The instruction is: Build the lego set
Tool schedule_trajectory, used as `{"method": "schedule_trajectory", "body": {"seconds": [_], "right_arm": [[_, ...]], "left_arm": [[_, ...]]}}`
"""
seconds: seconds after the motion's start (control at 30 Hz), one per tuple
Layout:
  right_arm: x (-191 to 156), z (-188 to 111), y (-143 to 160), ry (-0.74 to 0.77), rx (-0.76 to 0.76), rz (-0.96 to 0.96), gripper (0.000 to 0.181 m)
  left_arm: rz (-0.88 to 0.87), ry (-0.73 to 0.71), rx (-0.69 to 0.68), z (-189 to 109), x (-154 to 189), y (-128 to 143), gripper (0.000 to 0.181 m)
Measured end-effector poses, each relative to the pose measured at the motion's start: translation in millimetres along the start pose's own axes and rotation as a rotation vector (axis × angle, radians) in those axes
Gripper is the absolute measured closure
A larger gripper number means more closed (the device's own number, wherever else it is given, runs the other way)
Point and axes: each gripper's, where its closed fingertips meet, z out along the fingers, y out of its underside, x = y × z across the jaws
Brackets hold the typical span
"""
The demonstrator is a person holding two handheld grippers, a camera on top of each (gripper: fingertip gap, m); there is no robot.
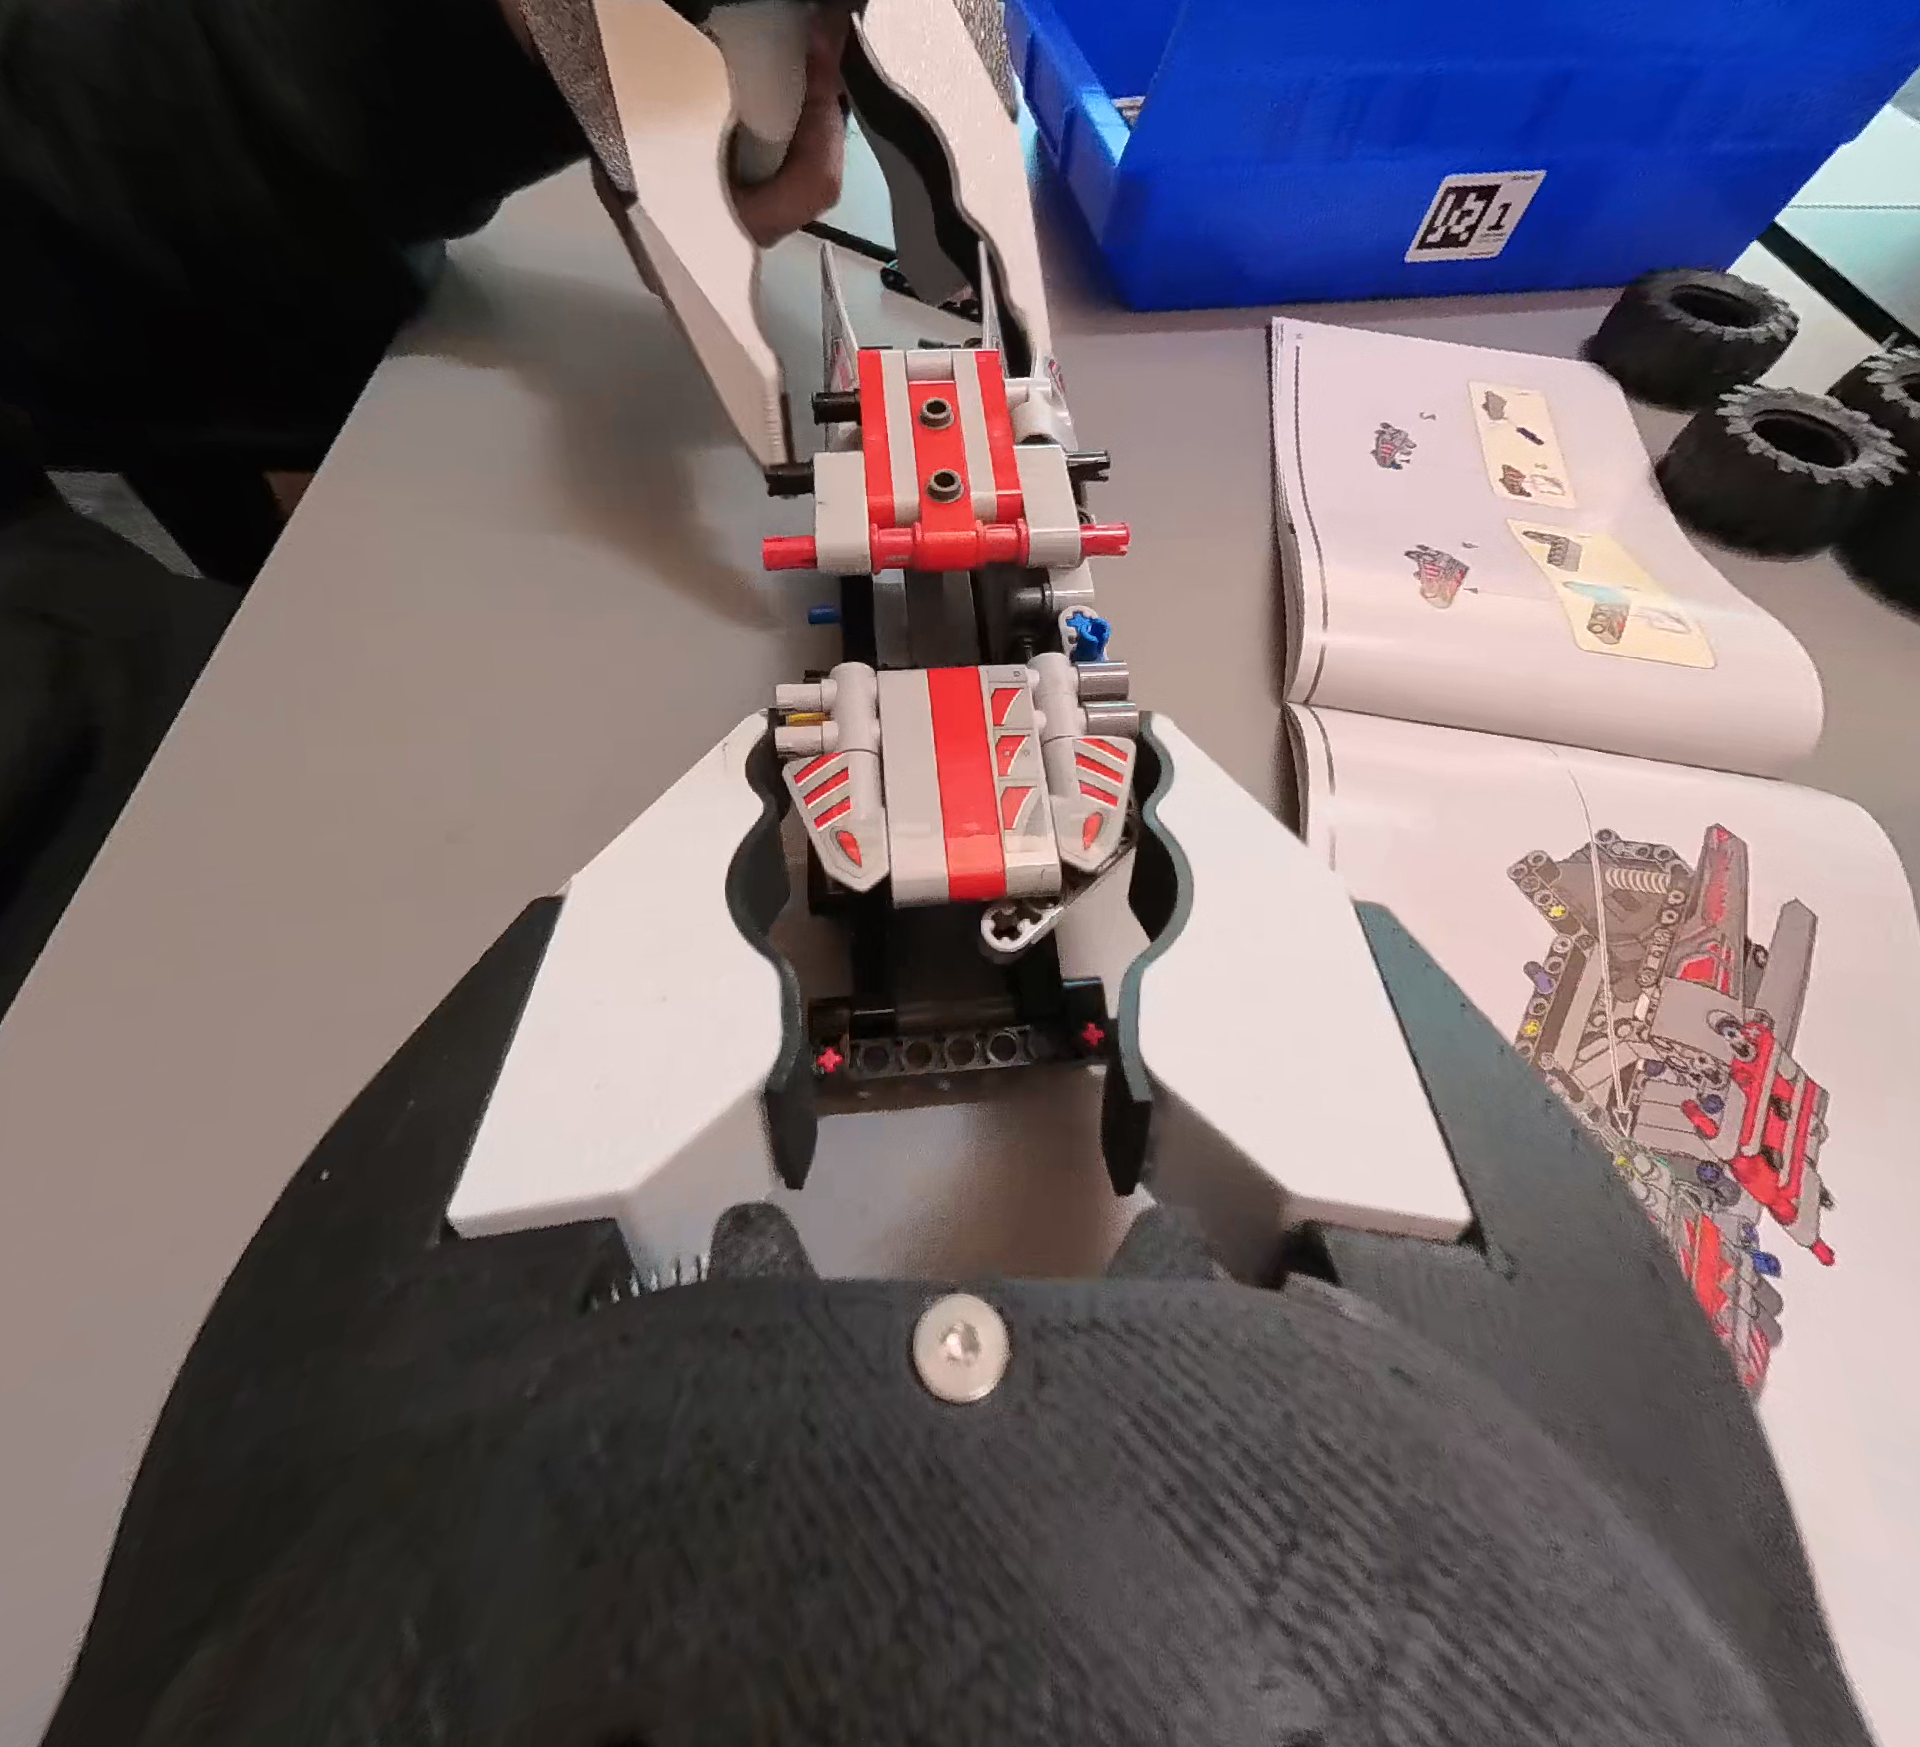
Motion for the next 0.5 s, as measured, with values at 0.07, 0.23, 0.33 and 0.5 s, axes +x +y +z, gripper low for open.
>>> {"method": "schedule_trajectory", "body": {"seconds": [0.07, 0.23, 0.33, 0.5], "right_arm": [[-0.4, -0.1, 0.1, -0.003, 0.006, -0.007, 0.117], [-3.0, -1.5, 2.1, 0.019, -0.016, -0.021, 0.118], [-4.2, -3.5, 1.4, 0.018, 0.009, -0.002, 0.119], [-7.2, -6.9, 3.2, -0.011, 0.006, 0.021, 0.119]], "left_arm": [[-0.003, -0.016, 0.012, 0.7, -3.2, -1.6, 0.125], [0.016, -0.007, 0.034, 1.6, -3.0, -3.3, 0.129], [0.014, 0.003, 0.039, 2.8, -1.7, -4.4, 0.129], [0.018, 0.017, 0.044, 3.8, 2.0, -7.3, 0.129]]}}
